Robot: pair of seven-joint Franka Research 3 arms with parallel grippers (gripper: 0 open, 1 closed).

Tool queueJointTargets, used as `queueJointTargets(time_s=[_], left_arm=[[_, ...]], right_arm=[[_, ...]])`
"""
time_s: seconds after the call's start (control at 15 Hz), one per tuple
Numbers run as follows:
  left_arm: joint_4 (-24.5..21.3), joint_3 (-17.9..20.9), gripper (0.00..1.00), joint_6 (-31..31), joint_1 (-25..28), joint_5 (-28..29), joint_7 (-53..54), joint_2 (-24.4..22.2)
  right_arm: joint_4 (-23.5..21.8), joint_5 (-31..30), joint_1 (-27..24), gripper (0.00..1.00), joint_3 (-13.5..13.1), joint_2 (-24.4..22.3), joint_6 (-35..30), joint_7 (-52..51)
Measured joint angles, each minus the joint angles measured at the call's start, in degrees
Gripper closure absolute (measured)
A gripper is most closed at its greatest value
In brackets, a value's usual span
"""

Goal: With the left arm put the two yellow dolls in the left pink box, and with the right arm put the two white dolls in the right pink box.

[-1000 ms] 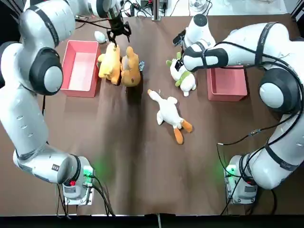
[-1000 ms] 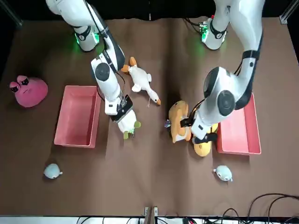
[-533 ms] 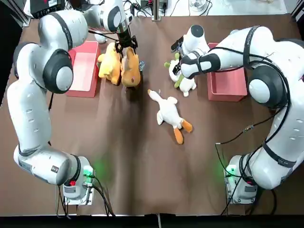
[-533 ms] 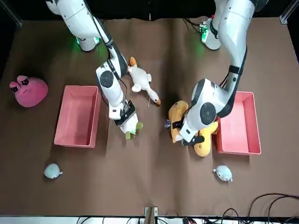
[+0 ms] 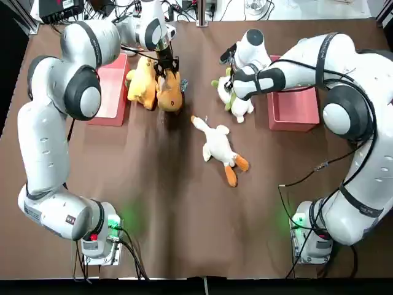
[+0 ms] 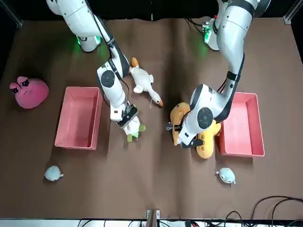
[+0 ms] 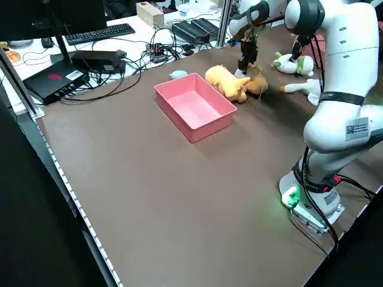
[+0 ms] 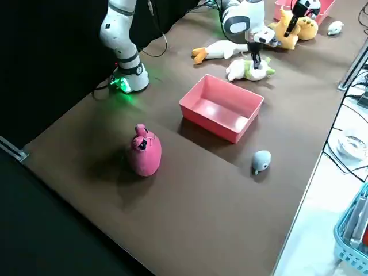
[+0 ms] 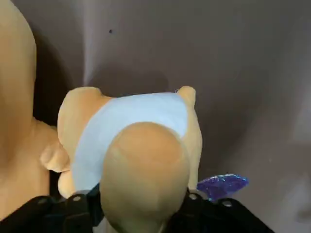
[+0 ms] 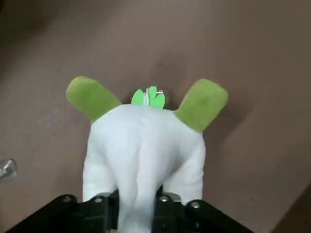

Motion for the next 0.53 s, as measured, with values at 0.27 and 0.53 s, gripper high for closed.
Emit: queueJointTargets(time_s=[0.27,0.53], left_arm=[[1.04,0.00,0.70,-2.17,0.33,-0.01,-1.57,-1.12],[2.61,0.22,0.83,-17.19,2.42,-0.01,-2.61,-8.35]], right_arm=[[0.74,0.02,-0.02,0.86,-0.11,-5.51,-8.11,2.13],[0.96,0.01,-3.51,0.86,-0.86,-16.16,-23.30,-3.43]])
